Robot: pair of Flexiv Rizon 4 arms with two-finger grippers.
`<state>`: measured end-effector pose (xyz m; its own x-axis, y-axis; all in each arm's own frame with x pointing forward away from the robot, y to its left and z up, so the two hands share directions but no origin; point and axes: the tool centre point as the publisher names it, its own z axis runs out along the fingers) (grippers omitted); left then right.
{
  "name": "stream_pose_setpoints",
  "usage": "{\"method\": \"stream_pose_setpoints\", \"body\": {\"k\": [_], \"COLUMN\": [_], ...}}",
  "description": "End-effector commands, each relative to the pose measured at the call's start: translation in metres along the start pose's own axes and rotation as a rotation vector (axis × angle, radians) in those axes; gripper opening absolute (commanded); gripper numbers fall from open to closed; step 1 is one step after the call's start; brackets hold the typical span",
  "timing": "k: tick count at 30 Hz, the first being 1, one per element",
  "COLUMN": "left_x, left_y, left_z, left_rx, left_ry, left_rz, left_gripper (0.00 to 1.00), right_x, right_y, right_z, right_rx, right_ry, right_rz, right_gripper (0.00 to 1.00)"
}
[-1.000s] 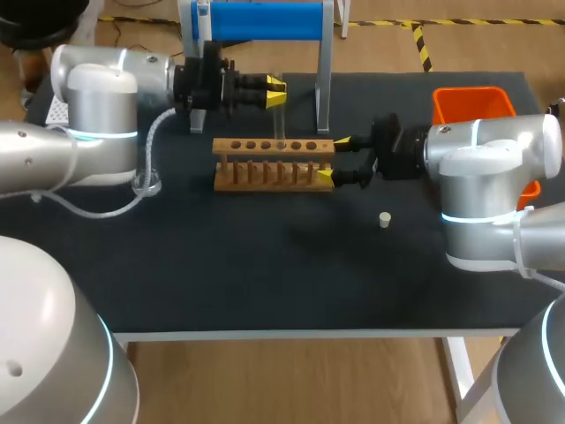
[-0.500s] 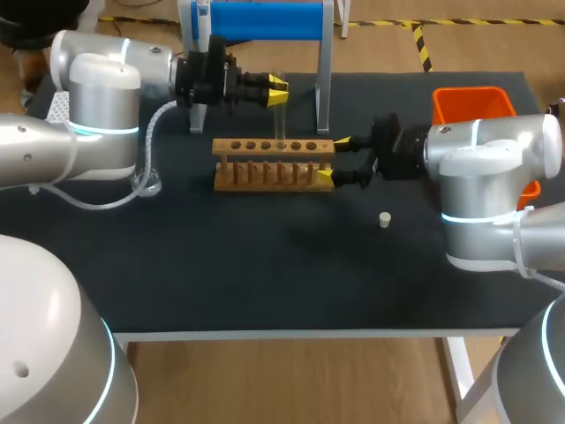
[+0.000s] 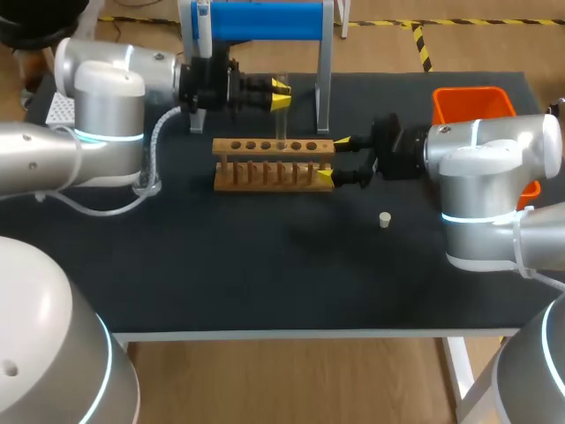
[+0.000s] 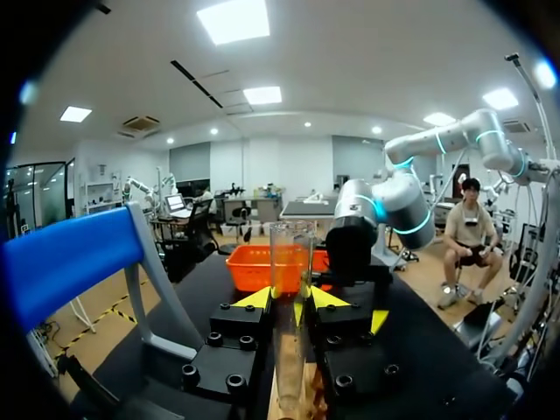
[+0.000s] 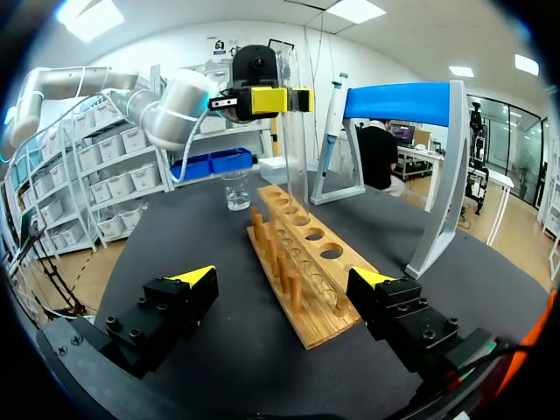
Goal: Invert the test tube, pick up the pipette, mount the tip to pipette, aspirate from beaker and dispense into the tube, eject the tip, return the pipette, and cap with the stopper.
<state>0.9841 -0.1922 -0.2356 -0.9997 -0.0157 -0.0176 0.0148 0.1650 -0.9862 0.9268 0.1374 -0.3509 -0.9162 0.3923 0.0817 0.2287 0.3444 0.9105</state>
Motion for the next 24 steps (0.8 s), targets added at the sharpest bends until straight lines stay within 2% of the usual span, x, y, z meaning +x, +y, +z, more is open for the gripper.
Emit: {"method": "stream_pose_setpoints", "body": {"k": [1, 24], "left_x": [0.001, 0.0], "left_y": [0.005, 0.024], "left_z": [0.001, 0.005], "left_rx": [0.007, 0.027], "left_ry": [-0.006, -0.022], "left_rz": [0.003, 0.014], "left_gripper": [0.0, 0.0], "right_x": [0.0, 0.0], "right_y": [0.0, 0.0], "right_z": [0.0, 0.0], "right_rx": [-0.001, -0.001], "right_ry": [0.0, 0.0], "right_rz": [0.0, 0.0], "right_gripper": [1.0, 1.0]}}
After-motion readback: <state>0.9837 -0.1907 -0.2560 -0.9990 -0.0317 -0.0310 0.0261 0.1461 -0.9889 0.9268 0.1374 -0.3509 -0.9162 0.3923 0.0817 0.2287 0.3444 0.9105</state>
